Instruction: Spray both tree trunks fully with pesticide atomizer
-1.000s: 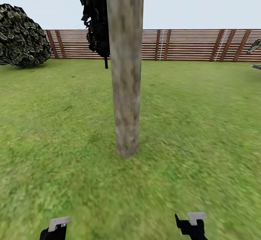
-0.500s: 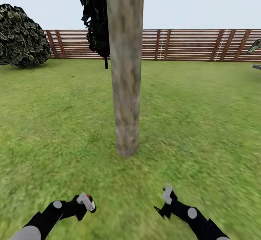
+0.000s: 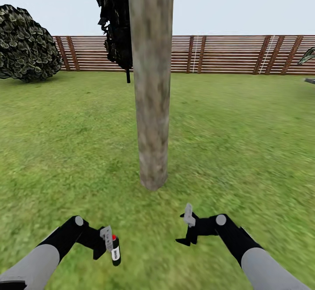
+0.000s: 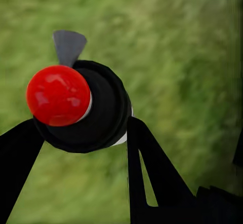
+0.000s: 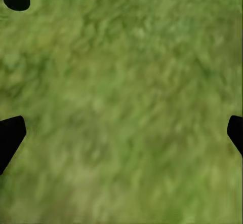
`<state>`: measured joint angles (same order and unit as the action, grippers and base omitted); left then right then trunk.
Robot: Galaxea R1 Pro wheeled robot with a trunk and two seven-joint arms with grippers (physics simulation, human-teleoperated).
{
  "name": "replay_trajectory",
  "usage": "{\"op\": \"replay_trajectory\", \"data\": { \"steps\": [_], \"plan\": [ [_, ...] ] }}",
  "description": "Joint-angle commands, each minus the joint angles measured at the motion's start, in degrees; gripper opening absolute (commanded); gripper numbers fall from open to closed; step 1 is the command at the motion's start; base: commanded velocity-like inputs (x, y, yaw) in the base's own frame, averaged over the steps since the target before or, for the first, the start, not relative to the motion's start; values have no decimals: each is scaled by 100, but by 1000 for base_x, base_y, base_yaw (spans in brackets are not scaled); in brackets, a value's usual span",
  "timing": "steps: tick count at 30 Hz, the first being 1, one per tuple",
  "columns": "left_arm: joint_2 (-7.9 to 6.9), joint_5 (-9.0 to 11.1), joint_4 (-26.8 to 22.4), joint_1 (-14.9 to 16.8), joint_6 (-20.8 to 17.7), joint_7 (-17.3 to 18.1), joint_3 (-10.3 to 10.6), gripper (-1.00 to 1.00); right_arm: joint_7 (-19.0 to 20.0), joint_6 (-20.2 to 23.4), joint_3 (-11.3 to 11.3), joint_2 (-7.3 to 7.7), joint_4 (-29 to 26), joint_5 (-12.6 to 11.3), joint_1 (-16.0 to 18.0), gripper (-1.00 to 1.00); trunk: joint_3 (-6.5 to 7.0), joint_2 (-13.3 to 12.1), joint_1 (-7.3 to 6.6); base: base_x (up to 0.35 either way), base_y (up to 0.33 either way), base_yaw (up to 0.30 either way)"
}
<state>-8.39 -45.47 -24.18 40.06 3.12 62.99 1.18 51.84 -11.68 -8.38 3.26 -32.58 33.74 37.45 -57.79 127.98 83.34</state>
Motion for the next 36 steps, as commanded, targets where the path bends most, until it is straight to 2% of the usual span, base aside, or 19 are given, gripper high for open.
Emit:
{"op": "replay_trajectory", "data": {
  "steps": [1, 2, 3, 6, 9, 10, 12, 13, 17, 22, 29, 32, 33, 34, 36],
  "plan": [
    [0, -25, -11, 0, 31, 37, 12, -100, 89, -37, -16, -52, -9, 48, 3, 100, -5, 2, -1, 0, 0, 0],
    [4, -26, -13, -3, 31, 53, 24, -100, 162, -38, -19, -98, -10, 49, 5, -100, -5, 2, -1, 0, 0, 0],
    [16, -22, -17, -13, 12, 79, 454, -100, 296, -44, -23, -251, -11, 50, 7, -100, -5, 2, -1, 0, 0, 0],
    [121, -27, -24, -8, 10, 78, 560, -100, 383, -51, -30, -381, -12, 54, 8, -100, -5, 2, -1, 0, 0, 0],
    [199, -24, -25, -8, 13, 74, 578, -100, 481, -53, -31, -482, -12, 54, 8, -100, -5, 2, -1, 0, 0, 0],
    [281, -29, -26, -6, 15, 69, 582, -100, 508, -53, -32, -553, -17, 54, 8, -100, -5, 2, -1, 0, 0, 0],
    [357, -26, -27, -2, 19, 66, 594, -100, 514, -53, -32, -594, -19, 54, 8, -100, -5, 2, -1, 0, 0, 0],
    [450, -24, -33, 1, 39, 57, 620, -100, 519, -53, -32, -653, -20, 54, 6, -100, -5, 2, -1, 0, 0, 0],
    [592, -28, -41, 3, 61, 42, 675, -100, 520, -53, -32, -681, -23, 54, 7, -100, -5, 2, -1, 0, 0, 0],
    [737, -22, -286, 7, 51, 35, 904, -100, 520, -53, -32, -692, -114, 54, 8, -100, -5, 2, -1, 0, 0, 0],
    [908, -25, -373, 13, 46, 12, 952, -100, 521, -53, -32, -695, -225, 54, 8, -100, -5, 2, -1, 0, 0, 0],
    [987, -24, -376, 18, 41, -116, 947, -100, 521, -53, -32, -695, -230, 54, 8, -100, -5, 2, -1, 0, 0, 0],
    [1065, -20, -377, 12, 40, -334, 946, -100, 521, -53, -32, -695, -231, 54, 8, -100, -5, 2, -1, 0, 0, 0],
    [1115, -15, -377, 9, 40, -407, 946, -100, 521, -53, -32, -695, -231, 54, 8, -100, -5, 2, -1, 0, 0, 0],
    [1138, -11, -377, 10, 46, -419, 943, -100, 521, -53, -32, -695, -231, 54, 8, -100, -5, 2, -1, 0, 0, 0]
  ]
}}
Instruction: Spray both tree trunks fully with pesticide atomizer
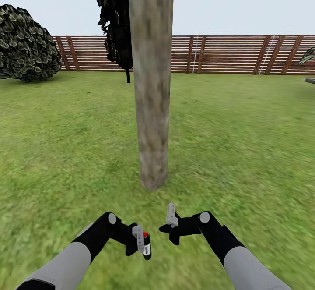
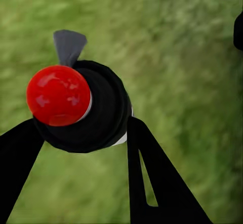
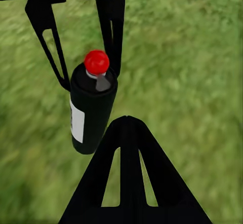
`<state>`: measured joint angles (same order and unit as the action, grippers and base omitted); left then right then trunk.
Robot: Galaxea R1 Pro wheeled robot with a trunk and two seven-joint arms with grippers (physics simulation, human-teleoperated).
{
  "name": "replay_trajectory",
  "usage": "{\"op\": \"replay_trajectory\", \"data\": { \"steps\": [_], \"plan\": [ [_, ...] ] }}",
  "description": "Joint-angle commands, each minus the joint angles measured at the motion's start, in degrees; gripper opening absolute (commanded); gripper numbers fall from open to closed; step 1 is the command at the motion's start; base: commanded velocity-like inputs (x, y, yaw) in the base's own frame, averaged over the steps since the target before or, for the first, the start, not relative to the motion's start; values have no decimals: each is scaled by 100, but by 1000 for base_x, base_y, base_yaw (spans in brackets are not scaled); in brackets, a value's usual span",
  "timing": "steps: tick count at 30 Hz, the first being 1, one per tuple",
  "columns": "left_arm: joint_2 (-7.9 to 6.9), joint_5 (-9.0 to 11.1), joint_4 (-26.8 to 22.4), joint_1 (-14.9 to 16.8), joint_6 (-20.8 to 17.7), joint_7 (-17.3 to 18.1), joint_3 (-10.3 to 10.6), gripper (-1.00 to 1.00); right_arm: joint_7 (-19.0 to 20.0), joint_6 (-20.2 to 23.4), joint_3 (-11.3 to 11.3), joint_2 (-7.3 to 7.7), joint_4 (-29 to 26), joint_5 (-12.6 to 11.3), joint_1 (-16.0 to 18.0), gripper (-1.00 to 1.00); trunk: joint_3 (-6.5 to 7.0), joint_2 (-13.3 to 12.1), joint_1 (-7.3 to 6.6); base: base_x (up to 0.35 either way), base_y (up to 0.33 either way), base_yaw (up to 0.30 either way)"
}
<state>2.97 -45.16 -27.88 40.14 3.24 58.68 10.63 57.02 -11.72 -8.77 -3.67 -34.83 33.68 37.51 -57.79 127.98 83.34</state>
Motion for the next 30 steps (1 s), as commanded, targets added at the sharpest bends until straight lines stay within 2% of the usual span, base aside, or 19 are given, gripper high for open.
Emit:
{"op": "replay_trajectory", "data": {
  "steps": [1, 5, 30],
  "plan": [
    [16, -40, -7, 2, 38, 9, -4, -100, 2, -50, 7, -2, -6, 60, 2, -100, -5, 2, -1, 0, 0, 0],
    [103, -37, -7, -6, 50, 4, -15, -100, 2, -50, 7, -2, -6, 60, 2, -100, -5, 2, -1, 0, 0, 0],
    [306, 25, -280, -27, 53, 3, -37, -100, -7, -50, 11, 3, -3, 68, 2, -100, -5, 2, -1, 0, 0, 0]
  ]
}}
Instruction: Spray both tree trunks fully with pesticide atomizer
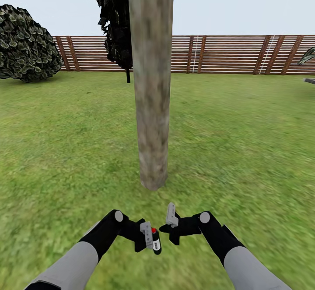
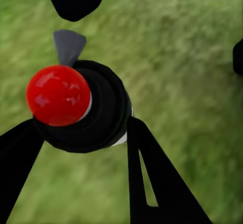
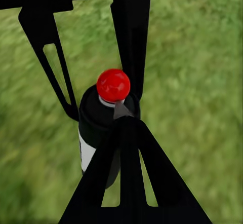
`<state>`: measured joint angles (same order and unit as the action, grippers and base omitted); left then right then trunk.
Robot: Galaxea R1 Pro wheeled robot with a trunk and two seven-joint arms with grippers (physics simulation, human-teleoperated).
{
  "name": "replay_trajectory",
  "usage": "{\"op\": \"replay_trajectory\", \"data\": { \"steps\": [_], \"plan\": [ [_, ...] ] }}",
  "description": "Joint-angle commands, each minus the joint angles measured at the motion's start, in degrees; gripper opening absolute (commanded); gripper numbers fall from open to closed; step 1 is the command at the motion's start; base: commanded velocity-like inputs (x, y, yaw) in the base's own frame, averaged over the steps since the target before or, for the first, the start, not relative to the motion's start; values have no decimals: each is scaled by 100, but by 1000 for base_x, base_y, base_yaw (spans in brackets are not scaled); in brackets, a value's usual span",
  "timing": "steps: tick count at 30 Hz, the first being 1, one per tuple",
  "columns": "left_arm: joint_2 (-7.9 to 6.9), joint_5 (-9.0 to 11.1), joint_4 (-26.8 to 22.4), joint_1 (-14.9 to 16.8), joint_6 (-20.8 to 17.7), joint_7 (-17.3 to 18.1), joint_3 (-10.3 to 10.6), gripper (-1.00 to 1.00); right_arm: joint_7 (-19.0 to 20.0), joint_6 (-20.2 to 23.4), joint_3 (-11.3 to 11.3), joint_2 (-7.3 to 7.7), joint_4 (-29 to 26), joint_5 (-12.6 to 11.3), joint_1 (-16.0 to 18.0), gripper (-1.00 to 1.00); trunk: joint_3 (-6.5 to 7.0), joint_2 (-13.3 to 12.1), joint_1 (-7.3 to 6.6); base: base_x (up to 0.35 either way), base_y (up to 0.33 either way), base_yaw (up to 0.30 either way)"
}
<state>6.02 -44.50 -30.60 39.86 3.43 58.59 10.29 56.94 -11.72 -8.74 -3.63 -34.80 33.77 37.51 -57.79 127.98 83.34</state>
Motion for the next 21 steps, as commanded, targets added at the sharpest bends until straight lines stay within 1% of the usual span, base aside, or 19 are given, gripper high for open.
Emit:
{"op": "replay_trajectory", "data": {
  "steps": [1, 7, 15, 16, 20, 21],
  "plan": [
    [6, -41, -8, 1, 35, 12, -5, -100, 2, -50, 6, -3, -7, 60, 2, -100, -5, 2, -1, 0, 0, 0],
    [16, -41, -8, -4, 35, 12, -9, -100, 2, -50, 5, -3, -9, 60, 2, -100, -5, 2, -1, 0, 0, 0],
    [80, -41, -8, -5, 35, 5, -5, -100, 2, -50, 4, -1, -9, 60, 2, -100, -5, 2, -1, 0, 0, 0],
    [127, -28, 1, -5, 35, 4, -10, -100, 2, -50, 7, -2, -9, 60, 2, -100, -5, 2, -1, 0, 0, 0],
    [128, -20, 1, -5, 35, 4, -10, -100, 2, -50, 10, 1, -9, 60, 2, -100, -5, 2, -1, 0, 0, 0],
    [-925, -41, 80, -40, 207, 4, -19, -100, 2, -58, 21, 46, 8, 69, 2, -100, -5, 2, -1, 0, 0, 0]
  ]
}}
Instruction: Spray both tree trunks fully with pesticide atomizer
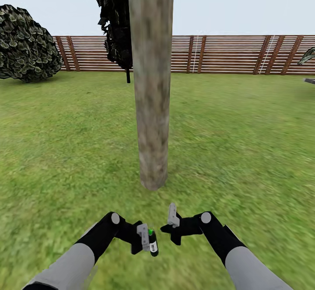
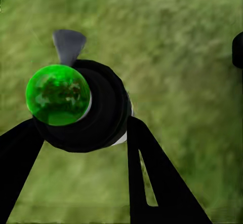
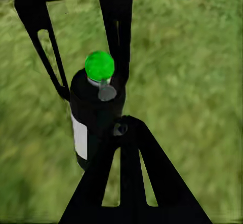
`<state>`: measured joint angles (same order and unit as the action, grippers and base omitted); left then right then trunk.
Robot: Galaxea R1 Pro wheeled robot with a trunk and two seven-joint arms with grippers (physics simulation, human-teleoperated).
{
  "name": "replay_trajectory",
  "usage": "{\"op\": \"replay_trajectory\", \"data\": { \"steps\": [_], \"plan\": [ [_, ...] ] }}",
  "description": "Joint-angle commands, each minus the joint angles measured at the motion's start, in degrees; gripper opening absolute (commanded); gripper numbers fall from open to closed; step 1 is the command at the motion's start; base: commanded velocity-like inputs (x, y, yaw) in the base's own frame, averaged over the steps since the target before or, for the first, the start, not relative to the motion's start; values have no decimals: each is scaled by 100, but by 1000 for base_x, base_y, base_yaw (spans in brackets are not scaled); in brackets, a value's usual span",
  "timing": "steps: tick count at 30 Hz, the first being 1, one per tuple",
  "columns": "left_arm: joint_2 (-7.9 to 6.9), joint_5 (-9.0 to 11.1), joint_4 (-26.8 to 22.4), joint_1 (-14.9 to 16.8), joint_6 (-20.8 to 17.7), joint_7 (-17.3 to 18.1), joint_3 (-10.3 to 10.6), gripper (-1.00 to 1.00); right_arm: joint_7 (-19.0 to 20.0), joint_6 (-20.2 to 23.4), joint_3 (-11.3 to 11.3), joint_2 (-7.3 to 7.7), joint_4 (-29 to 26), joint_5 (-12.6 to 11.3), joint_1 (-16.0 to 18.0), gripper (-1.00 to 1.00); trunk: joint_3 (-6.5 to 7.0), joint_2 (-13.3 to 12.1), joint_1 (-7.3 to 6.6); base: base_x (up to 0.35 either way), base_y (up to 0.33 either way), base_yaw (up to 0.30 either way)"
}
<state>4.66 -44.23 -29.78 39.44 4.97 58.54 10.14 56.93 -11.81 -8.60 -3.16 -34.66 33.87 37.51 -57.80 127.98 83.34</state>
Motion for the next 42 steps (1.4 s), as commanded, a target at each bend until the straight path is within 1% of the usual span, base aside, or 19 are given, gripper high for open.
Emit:
{"op": "replay_trajectory", "data": {
  "steps": [1, 13, 14, 18, 22, 23, 24, 25, 26, 27, 29, 30, 33, 34, 35, 37, 40, 41, 42],
  "plan": [
    [-790, -68, -1, 2, 55, 8, -3, -100, 2, -50, 8, 0, -1, 58, 1, -100, -5, 2, -1, 0, 0, 0],
    [-782, -68, -52, 3, 57, 8, -15, -100, 2, -50, -1, 9, 6, 58, 1, -100, -5, 2, -1, 0, 0, 0],
    [-790, -68, -45, 3, 57, 8, -14, -100, 2, -50, -1, 9, 5, 58, 2, 100, -5, 2, -1, 0, 0, 0],
    [-894, -68, -22, 3, 63, 8, -18, -100, 0, -56, -1, 9, 7, 58, 0, 100, -5, 2, -1, 0, 0, 0],
    [-1118, -68, -17, 2, 59, 8, -20, -100, -28, -53, -1, 22, 22, 63, 2, 100, -5, 2, -1, 0, 0, 0],
    [-1235, -68, -23, 2, 58, 8, -20, -100, -46, -57, 1, 59, 39, 69, -2, 100, -5, 2, -1, 0, 0, 0],
    [-1318, -68, -28, 2, 61, 8, -21, -100, -86, -61, 5, 120, 63, 72, -4, 100, -5, 2, -1, 0, 0, 0],
    [-1433, -68, -32, -2, 59, 8, -21, -100, -208, -66, 11, 266, 139, 74, -5, 100, -5, 2, -1, 0, 0, 0],
    [-1546, -68, -29, -4, 42, 0, -27, -100, -543, -72, 22, 477, 363, 66, -11, 100, -5, 2, -1, 0, 0, 0],
    [-1594, -65, -34, -5, 25, -41, -48, -100, -801, -76, 28, 573, 552, 61, -13, 100, -5, 2, -1, 0, 0, 0],
    [-1646, -51, -45, -6, -4, -272, -271, -100, -1475, -84, 43, 737, 1074, 49, -14, 100, -5, 2, -1, 0, 0, 0],
    [-1641, -26, -45, -6, -26, -554, -634, -100, -2069, -96, 52, 811, 1499, 35, -15, 100, -5, 2, -1, 0, 0, 0],
    [-1604, 7, 7, -6, -104, -1075, -1399, -100, -3295, -119, 58, 868, 2217, -87, -15, 100, -5, 2, -1, 0, 0, 0],
    [-1588, 15, 36, -6, -161, -1203, -1577, -100, -3721, -127, 59, 867, 2411, -206, -15, 100, -5, 2, -1, 0, 0, 0],
    [-1563, 44, 155, -6, -364, -1446, -1844, -100, -4561, -203, 60, 851, 2671, -618, -22, 100, -5, 2, -1, 0, 0, 0],
    [-1509, 139, 339, -6, -658, -1802, -2057, -100, -5293, -361, 60, 839, 2788, -1286, -48, 100, -5, 2, -1, 0, 0, 0],
    [-1283, 361, 610, -6, -1162, -2653, -2241, -100, -5919, -493, 60, 838, 2847, -2470, -114, 100, -5, 2, -1, 0, 0, 0],
    [-1104, 544, 744, -6, -1461, -3366, -2289, -100, -6063, -531, 59, 861, 2860, -3211, -143, 100, -5, 2, -1, 0, 0, 0],
    [-991, 757, 833, -6, -1619, -3881, -2302, -100, -6114, -545, 55, 876, 2864, -3639, -154, 100, -5, 2, -1, 0, 0, 0]
  ]
}}
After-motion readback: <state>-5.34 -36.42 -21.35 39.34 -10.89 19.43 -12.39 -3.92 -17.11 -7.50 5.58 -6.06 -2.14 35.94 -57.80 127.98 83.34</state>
